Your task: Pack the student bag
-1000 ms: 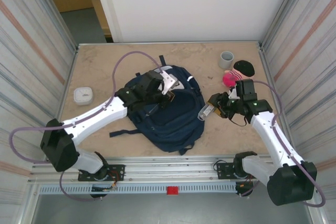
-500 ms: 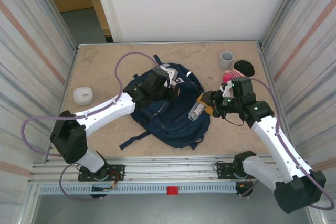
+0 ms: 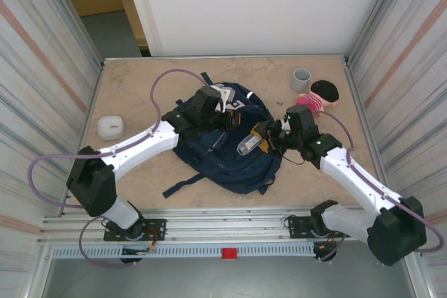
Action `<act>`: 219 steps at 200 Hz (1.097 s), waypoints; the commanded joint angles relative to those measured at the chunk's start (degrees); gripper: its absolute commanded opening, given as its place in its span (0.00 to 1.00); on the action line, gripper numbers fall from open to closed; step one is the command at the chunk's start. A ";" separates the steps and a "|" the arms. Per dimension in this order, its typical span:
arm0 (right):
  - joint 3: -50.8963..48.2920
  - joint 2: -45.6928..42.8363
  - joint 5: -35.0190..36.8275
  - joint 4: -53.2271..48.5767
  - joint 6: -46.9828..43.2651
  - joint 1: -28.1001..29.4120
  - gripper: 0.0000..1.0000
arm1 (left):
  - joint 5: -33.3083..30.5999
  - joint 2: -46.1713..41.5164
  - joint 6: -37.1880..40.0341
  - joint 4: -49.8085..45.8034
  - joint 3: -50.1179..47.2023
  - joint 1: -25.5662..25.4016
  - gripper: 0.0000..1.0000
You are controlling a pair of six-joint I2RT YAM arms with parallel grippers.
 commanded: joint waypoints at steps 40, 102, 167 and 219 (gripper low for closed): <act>3.39 10.43 0.34 13.24 3.51 -1.02 0.55 | 1.85 -2.66 -0.11 5.97 2.25 0.61 0.00; 1.49 8.49 -1.73 16.18 0.35 -1.07 0.70 | 0.26 -3.58 0.16 5.41 1.74 0.95 0.00; -2.33 -1.26 -4.59 20.64 -4.96 -2.63 0.75 | 3.21 -3.49 1.57 5.10 -0.48 1.51 0.16; 2.16 8.34 -7.38 27.59 -0.60 -3.13 0.84 | 7.62 -4.20 1.61 6.57 -3.38 2.19 0.30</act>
